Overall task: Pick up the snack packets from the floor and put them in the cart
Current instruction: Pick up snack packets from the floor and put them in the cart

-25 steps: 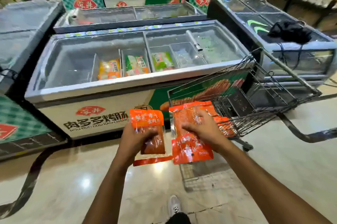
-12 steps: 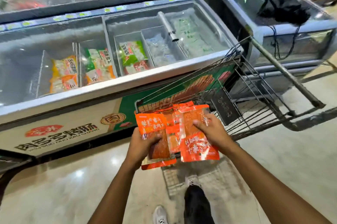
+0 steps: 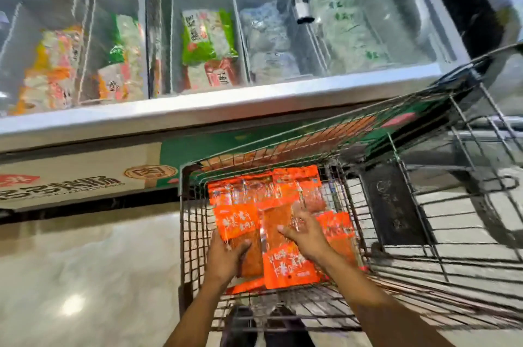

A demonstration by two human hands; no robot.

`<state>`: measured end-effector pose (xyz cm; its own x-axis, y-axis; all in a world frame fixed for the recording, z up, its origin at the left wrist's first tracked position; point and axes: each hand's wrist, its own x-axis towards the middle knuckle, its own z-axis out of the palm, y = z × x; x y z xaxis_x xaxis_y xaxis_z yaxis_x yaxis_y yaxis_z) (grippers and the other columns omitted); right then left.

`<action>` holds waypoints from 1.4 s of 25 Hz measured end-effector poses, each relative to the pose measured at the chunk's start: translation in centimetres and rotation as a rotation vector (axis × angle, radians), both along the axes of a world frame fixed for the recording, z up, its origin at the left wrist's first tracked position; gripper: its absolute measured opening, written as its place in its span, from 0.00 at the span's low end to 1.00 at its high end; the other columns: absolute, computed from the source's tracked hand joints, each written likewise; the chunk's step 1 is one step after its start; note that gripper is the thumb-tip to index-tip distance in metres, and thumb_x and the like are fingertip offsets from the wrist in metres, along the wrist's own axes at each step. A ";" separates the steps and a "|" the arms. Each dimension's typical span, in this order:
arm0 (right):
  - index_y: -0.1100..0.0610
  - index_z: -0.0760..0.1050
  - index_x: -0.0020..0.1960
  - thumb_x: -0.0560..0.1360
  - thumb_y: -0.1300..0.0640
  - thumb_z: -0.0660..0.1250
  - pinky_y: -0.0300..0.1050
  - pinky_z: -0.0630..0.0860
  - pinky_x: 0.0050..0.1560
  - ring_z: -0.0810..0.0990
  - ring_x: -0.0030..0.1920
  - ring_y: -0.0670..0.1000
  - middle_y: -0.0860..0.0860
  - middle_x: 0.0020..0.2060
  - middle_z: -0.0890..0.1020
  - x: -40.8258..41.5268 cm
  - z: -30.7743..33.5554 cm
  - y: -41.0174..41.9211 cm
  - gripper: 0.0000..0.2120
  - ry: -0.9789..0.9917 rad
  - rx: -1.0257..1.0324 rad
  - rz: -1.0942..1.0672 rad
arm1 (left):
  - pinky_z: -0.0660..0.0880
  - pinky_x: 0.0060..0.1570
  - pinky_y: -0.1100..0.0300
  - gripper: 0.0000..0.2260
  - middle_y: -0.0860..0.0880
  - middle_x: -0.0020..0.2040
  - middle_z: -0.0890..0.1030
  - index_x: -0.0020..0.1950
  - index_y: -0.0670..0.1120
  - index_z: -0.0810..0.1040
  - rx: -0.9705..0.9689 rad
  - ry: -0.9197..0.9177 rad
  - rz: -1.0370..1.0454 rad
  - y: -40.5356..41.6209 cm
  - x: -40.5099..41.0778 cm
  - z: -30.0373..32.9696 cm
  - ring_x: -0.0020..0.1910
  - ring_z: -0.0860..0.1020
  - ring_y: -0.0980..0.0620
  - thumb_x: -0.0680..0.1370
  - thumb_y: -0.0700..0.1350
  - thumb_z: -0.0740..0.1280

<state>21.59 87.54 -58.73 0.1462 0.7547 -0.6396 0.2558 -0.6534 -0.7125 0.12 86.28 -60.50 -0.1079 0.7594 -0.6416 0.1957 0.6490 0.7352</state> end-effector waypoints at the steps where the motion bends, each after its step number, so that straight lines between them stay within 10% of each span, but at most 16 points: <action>1: 0.55 0.74 0.63 0.72 0.62 0.77 0.39 0.73 0.58 0.76 0.65 0.52 0.47 0.60 0.76 -0.2 -3.0 0.3 0.22 0.002 -0.030 -0.022 | 0.79 0.59 0.44 0.29 0.52 0.56 0.84 0.63 0.54 0.73 -0.020 0.033 -0.010 -0.2 0.1 -2.7 0.58 0.82 0.46 0.66 0.56 0.79; 5: 0.57 0.75 0.49 0.72 0.69 0.75 0.30 0.75 0.36 0.79 0.40 0.45 0.47 0.41 0.78 -1.9 -12.3 0.2 0.13 0.021 -0.244 0.074 | 0.76 0.57 0.52 0.19 0.56 0.51 0.81 0.64 0.51 0.71 -0.147 0.124 -0.059 -0.6 0.7 -9.0 0.56 0.81 0.45 0.77 0.42 0.74; 9: 0.54 0.78 0.56 0.69 0.50 0.80 0.44 0.75 0.51 0.81 0.51 0.50 0.49 0.50 0.82 -4.1 -18.1 -0.7 0.20 -0.107 -0.349 0.188 | 0.71 0.52 0.55 0.17 0.54 0.48 0.80 0.61 0.47 0.71 -0.252 0.268 -0.027 -0.8 -0.2 -13.1 0.57 0.81 0.41 0.77 0.40 0.74; 13: 0.48 0.72 0.36 0.72 0.45 0.76 0.42 0.72 0.46 0.81 0.46 0.51 0.45 0.37 0.81 -5.7 -19.9 -0.8 0.15 -0.228 -0.365 0.256 | 0.74 0.51 0.50 0.21 0.37 0.57 0.83 0.63 0.38 0.73 -0.356 0.508 -0.166 -0.4 -0.9 -14.9 0.57 0.81 0.35 0.76 0.46 0.75; 17: 0.57 0.79 0.60 0.71 0.30 0.67 0.49 0.78 0.59 0.82 0.60 0.58 0.56 0.57 0.84 -6.0 -19.1 -0.6 0.33 -0.472 -0.358 0.521 | 0.77 0.50 0.49 0.21 0.39 0.55 0.84 0.64 0.39 0.68 -0.368 0.648 -0.307 0.1 -0.5 -14.3 0.55 0.83 0.37 0.78 0.47 0.70; 22: 0.62 0.73 0.66 0.80 0.52 0.68 0.51 0.78 0.61 0.80 0.62 0.58 0.59 0.62 0.81 -5.5 -18.7 0.2 0.20 -0.487 -0.388 0.500 | 0.81 0.55 0.50 0.30 0.40 0.59 0.81 0.73 0.38 0.58 -0.360 0.799 -0.484 0.4 -0.5 -13.8 0.56 0.83 0.42 0.78 0.44 0.70; 27: 0.61 0.69 0.68 0.80 0.61 0.59 0.53 0.81 0.55 0.81 0.57 0.61 0.61 0.58 0.81 -4.0 -14.3 0.9 0.17 -0.612 -0.336 0.491 | 0.80 0.50 0.52 0.24 0.39 0.65 0.76 0.75 0.40 0.60 -0.269 0.893 -0.693 1.7 -0.4 -9.1 0.58 0.82 0.41 0.81 0.38 0.65; 35: 0.60 0.68 0.70 0.80 0.39 0.62 0.55 0.79 0.51 0.81 0.58 0.63 0.61 0.59 0.80 -4.8 5.3 0.9 0.29 -0.726 -0.013 0.643 | 0.78 0.55 0.46 0.24 0.42 0.66 0.76 0.72 0.46 0.69 0.091 1.040 -0.655 1.5 -0.1 9.8 0.63 0.76 0.41 0.82 0.59 0.61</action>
